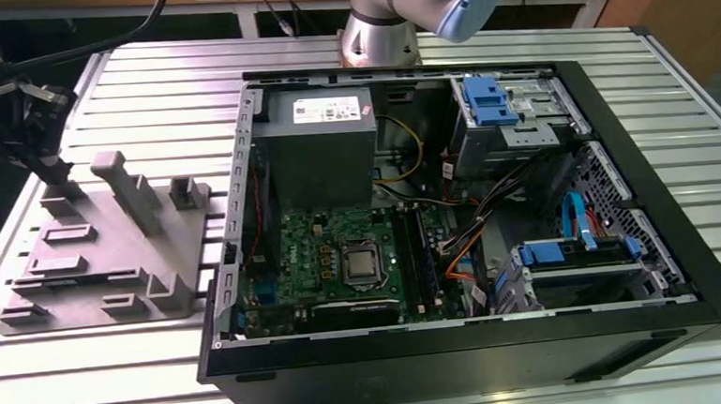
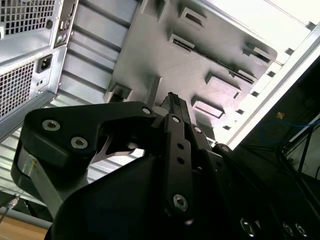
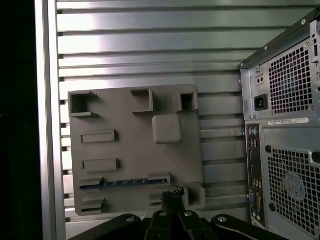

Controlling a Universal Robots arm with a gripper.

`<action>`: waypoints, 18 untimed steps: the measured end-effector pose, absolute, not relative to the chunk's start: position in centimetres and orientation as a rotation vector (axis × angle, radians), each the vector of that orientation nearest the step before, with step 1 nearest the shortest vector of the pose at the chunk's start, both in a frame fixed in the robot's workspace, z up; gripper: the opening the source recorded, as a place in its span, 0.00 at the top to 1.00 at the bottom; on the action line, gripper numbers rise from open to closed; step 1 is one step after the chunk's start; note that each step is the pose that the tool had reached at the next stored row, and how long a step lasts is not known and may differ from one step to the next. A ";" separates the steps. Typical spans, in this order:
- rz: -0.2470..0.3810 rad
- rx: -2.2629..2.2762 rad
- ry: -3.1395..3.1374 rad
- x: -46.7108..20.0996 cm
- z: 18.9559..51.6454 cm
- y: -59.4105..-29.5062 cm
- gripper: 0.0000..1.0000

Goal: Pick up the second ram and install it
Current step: 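Reach for the second ram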

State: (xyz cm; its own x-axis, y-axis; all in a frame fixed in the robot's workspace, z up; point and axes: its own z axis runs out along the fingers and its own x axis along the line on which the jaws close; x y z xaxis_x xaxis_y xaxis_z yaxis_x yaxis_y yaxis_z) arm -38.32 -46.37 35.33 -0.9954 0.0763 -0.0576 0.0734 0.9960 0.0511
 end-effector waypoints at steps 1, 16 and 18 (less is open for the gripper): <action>0.075 0.116 3.079 -38.5 35.2 -46.4 0.90; 0.075 0.116 3.079 -40.8 32.6 -46.8 0.90; 0.076 0.116 3.079 -41.0 32.3 -46.8 0.90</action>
